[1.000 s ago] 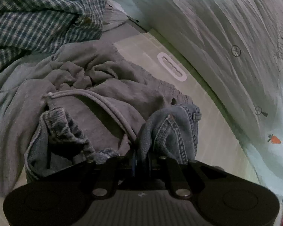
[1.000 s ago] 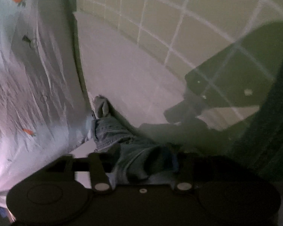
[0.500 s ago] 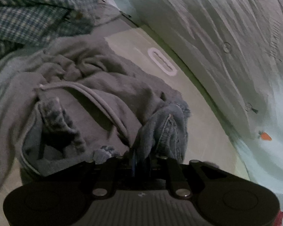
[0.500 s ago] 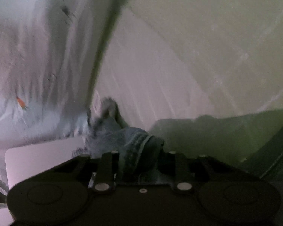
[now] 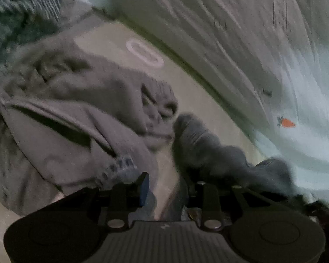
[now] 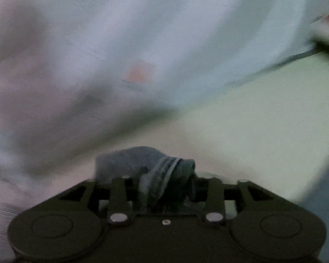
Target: Fold clothes
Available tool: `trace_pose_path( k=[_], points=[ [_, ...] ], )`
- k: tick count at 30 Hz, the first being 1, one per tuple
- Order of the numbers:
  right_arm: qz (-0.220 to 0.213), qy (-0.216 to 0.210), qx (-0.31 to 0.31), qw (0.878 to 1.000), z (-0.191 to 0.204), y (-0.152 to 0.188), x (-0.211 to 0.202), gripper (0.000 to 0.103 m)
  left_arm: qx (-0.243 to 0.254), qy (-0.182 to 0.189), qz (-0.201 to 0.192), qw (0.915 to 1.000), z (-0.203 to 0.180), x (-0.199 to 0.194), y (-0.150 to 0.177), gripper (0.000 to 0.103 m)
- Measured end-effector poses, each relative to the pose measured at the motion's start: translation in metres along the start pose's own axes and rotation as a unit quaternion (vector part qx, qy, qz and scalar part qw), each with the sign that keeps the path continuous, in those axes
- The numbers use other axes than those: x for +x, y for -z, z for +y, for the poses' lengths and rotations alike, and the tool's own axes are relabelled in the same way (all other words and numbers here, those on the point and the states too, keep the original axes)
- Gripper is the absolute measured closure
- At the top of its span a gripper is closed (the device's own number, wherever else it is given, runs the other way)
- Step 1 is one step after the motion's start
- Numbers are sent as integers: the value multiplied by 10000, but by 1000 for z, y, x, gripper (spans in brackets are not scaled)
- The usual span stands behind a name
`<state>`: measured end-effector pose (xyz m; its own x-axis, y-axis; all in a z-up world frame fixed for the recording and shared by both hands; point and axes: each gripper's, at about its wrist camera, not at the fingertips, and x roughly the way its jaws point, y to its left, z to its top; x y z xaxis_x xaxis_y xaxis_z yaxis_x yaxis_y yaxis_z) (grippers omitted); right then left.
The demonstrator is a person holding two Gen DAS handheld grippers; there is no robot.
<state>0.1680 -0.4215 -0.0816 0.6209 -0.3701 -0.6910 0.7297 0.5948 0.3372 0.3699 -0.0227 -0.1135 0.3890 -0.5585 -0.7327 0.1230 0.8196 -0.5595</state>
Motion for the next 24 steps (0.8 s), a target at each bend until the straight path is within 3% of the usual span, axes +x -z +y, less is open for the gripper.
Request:
trace_pose_path(
  k=[1, 4, 7, 12, 15, 24],
  points=[
    [38, 304, 27, 9995, -12, 2, 1, 56, 63, 52, 78, 9999, -3, 2, 2, 69],
    [-28, 408, 536, 9977, -54, 13, -10, 42, 444, 213, 379, 9981, -21, 13, 10, 62],
    [96, 745, 711, 9946, -78, 24, -14, 41, 794, 262, 741, 9937, -39, 31, 22, 60],
    [188, 898, 1170, 9889, -97, 47, -15, 41, 1315, -168, 1289, 9828, -62, 61, 46, 54],
    [175, 861, 1244, 9883, -100, 56, -19, 41, 1533, -437, 1227, 9796, -69, 60, 56, 52],
    [217, 697, 1424, 9871, -131, 61, -40, 38, 1223, -908, 925, 9840, -72, 21, 67, 35]
  ],
)
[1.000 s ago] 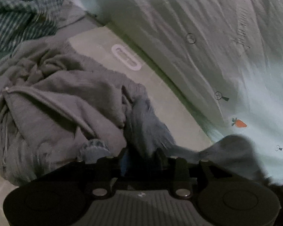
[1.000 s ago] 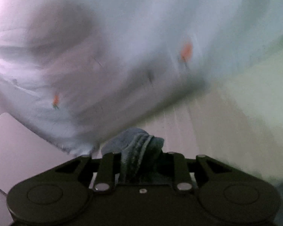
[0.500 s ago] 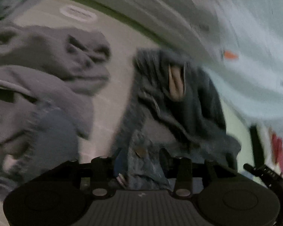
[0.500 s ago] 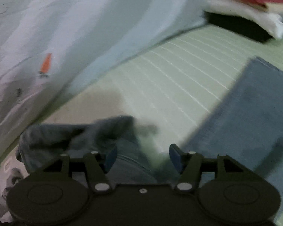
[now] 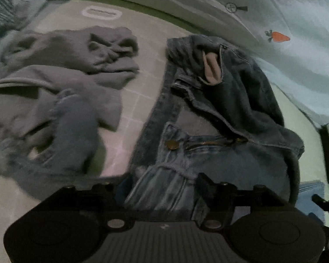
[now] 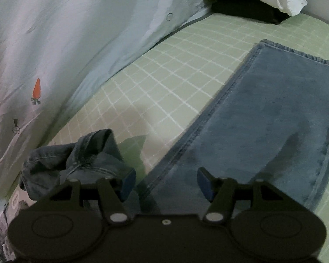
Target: Fold clothes
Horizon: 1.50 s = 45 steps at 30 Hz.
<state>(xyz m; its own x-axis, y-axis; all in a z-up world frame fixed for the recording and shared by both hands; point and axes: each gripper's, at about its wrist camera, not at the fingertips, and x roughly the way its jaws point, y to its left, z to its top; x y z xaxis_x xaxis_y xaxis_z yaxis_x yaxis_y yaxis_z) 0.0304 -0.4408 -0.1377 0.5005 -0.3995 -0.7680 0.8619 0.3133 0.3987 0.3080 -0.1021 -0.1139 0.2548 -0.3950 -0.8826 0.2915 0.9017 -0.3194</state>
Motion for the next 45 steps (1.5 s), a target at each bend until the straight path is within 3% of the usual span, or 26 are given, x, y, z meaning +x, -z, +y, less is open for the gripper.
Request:
trace_pose_path(
  k=[5, 6, 7, 9, 12, 14, 17, 23, 25, 28, 31, 37, 41, 45],
  points=[
    [169, -24, 118, 9998, -30, -3, -4, 38, -176, -273, -256, 9991, -7, -3, 19, 36],
    [191, -23, 124, 9997, -36, -4, -5, 38, -190, -324, -328, 9988, -9, -2, 22, 40],
    [210, -22, 126, 9997, -41, -5, -6, 38, -210, -335, -356, 9986, -12, -1, 25, 55],
    [227, -21, 148, 9996, -52, -7, -11, 38, -376, -254, -357, 9983, -18, 3, 28, 71],
    [197, -18, 179, 9996, -71, -12, -20, 38, -504, -288, -378, 9976, -31, 11, 33, 77],
    [150, 17, 183, 9997, -85, -17, -27, 38, -594, -367, -391, 9968, -41, 15, 35, 78],
    [103, 109, 223, 9996, -106, -22, -34, 38, -544, -150, -398, 9976, -64, 20, 36, 79],
    [104, 264, 370, 9989, -147, -34, -41, 38, 73, -232, -524, 9983, -138, 42, 40, 80],
    [105, 307, 411, 9986, -158, -38, -41, 38, 110, 136, -485, 9987, -160, 49, 38, 80],
    [98, 374, 478, 9981, -174, -45, -43, 38, 364, 81, -418, 9984, -198, 65, 38, 80],
    [57, 443, 513, 9977, -189, -51, -45, 39, 486, 274, -350, 9978, -231, 77, 42, 80],
    [-12, 565, 699, 9960, -212, -58, -51, 39, 826, 1055, -72, 9910, -296, 97, 50, 81],
    [-79, 603, 822, 9948, -216, -54, -59, 39, 1020, 1479, -171, 9836, -310, 77, 60, 82],
    [-145, 615, 946, 9935, -214, -41, -67, 39, 1188, 1339, -709, 9813, -279, 30, 55, 83]
  ],
)
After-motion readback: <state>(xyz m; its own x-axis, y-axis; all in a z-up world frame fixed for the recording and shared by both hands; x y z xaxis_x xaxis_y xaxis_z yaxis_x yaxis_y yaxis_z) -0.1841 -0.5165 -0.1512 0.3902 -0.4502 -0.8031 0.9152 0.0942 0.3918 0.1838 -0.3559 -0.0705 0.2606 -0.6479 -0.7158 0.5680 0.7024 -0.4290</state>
